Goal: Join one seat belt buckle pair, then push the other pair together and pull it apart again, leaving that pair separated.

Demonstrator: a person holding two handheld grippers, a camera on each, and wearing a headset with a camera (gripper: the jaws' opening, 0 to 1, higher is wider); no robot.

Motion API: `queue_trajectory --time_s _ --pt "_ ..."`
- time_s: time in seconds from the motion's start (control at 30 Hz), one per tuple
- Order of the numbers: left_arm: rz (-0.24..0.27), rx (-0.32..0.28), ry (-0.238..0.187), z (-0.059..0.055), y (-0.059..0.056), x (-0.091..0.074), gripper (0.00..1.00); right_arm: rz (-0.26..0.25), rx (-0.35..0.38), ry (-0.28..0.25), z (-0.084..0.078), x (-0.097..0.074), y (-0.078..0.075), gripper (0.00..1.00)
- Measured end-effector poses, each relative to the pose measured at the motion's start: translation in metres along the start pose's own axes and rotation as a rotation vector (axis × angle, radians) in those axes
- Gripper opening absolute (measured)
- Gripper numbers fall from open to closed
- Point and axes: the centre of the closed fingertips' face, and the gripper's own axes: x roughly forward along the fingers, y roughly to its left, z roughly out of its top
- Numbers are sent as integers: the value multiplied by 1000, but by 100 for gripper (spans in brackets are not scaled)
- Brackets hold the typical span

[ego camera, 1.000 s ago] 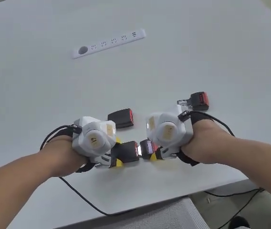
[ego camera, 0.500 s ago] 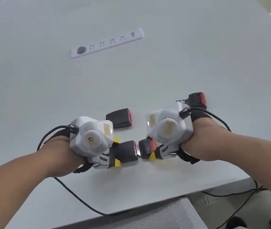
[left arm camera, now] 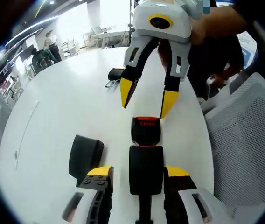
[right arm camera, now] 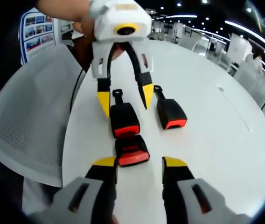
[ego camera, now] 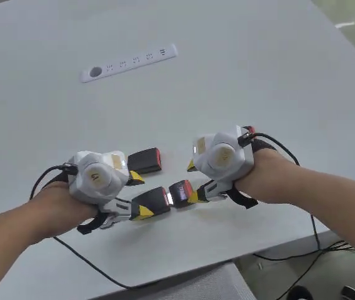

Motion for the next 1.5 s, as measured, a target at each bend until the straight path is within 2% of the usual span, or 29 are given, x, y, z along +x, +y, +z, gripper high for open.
queue_trajectory --time_s 0.1,0.17,0.27,0.43,0.57,0.73,0.9,1.0,1.1,1.2,1.27,1.33,1.5 --pt "22 15 -14 8 10 -2 44 -36 14 5 -9 -15 -14 37" --pt "47 -6 -36 15 18 -3 44 -60 42 11 -18 -25 -24 38" --pt "61 2 -40 19 27 -3 46 -88 48 19 -29 -35 -36 42" --pt "74 7 -30 20 40 -4 49 -121 51 44 -50 -49 -60 42" --pt "91 27 3 13 53 -4 51 -143 45 73 -66 -57 -76 43" --pt "87 24 27 6 64 1 53 -152 47 99 -82 -64 -85 44" --pt "62 25 63 -1 71 10 54 -156 65 113 -94 -67 -97 45" --pt "51 20 71 -3 74 14 54 -128 57 120 -96 -62 -96 44" --pt "41 34 82 -2 76 18 52 -95 44 129 -98 -56 -93 39" --pt "39 40 90 -1 80 21 48 -91 29 128 -97 -53 -96 36" --pt "48 41 91 0 83 22 40 -83 23 138 -97 -52 -97 34" --pt "54 47 93 0 85 22 36 -69 -3 170 -100 -50 -98 34" --pt "36 60 105 -2 84 25 35 -54 -7 194 -99 -50 -99 32"
